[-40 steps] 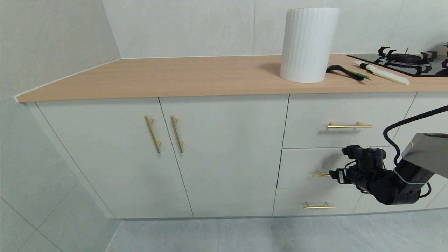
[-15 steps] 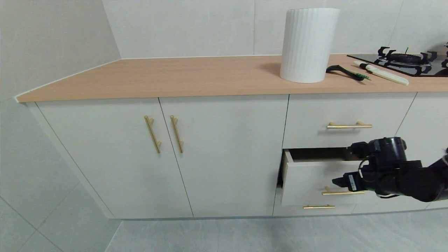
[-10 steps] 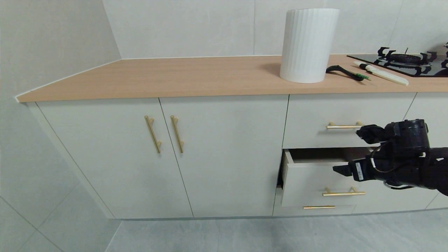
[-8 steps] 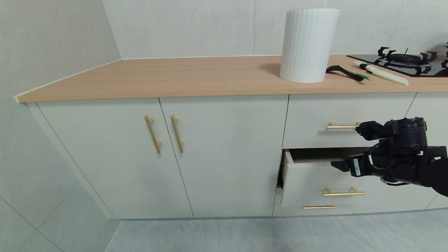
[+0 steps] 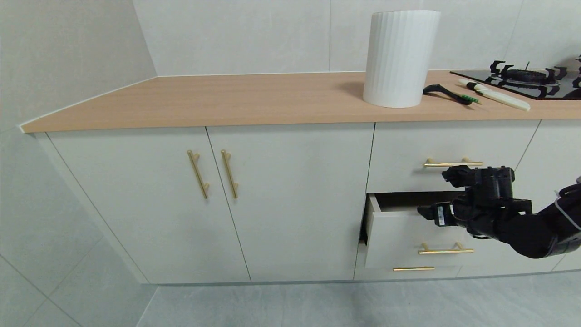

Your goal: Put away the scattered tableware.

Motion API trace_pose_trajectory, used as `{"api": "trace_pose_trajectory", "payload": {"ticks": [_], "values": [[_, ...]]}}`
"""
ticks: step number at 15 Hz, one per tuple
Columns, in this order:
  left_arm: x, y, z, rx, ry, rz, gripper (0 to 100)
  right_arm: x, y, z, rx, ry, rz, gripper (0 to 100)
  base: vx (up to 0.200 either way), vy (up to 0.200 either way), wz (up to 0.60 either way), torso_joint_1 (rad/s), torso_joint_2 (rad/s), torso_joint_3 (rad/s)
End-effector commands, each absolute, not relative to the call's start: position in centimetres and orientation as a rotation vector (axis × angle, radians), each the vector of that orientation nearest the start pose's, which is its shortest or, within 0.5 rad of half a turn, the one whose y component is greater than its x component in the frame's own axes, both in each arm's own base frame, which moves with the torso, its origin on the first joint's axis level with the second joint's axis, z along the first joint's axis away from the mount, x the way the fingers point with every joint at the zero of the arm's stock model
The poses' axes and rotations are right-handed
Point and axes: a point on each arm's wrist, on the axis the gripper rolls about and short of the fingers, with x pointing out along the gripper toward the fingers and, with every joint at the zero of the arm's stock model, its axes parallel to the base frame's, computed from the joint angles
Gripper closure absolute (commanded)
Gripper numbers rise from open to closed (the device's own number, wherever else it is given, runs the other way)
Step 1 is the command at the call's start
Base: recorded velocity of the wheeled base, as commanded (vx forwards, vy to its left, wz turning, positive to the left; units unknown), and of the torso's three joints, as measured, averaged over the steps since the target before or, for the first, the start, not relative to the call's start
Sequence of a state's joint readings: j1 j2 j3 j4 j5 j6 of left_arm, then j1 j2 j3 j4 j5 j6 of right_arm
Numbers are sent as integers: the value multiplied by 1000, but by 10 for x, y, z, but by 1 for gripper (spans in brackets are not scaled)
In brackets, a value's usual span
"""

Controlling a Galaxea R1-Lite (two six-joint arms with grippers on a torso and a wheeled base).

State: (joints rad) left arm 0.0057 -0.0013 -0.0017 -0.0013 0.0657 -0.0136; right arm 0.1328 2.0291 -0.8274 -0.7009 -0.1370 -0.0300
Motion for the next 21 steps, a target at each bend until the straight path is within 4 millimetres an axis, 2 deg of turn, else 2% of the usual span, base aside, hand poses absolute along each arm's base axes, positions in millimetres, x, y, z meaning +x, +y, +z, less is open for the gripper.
{"api": "trace_pose_trajectory", "payload": {"ticks": [1,9,11,15,16,19,21], "values": [[-23,1,76,-14,-4,72,0,360,45,69,-98,532,2,0,0,0,0,0,0,0],[-23,1,76,-14,-4,72,0,347,43,79,-112,604,6,0,0,0,0,0,0,0],[-23,1,76,-14,-4,72,0,341,42,89,-113,627,10,0,0,0,0,0,0,0],[-23,1,76,-15,-4,71,0,320,40,125,-110,698,44,0,0,0,0,0,0,0],[-23,1,76,-14,-4,71,0,319,40,128,-104,695,56,0,0,0,0,0,0,0],[-23,1,76,-14,-5,71,0,323,40,125,-101,697,55,0,0,0,0,0,0,0],[-23,1,76,-14,-4,72,0,329,41,112,-107,735,51,0,0,0,0,0,0,0]]}}
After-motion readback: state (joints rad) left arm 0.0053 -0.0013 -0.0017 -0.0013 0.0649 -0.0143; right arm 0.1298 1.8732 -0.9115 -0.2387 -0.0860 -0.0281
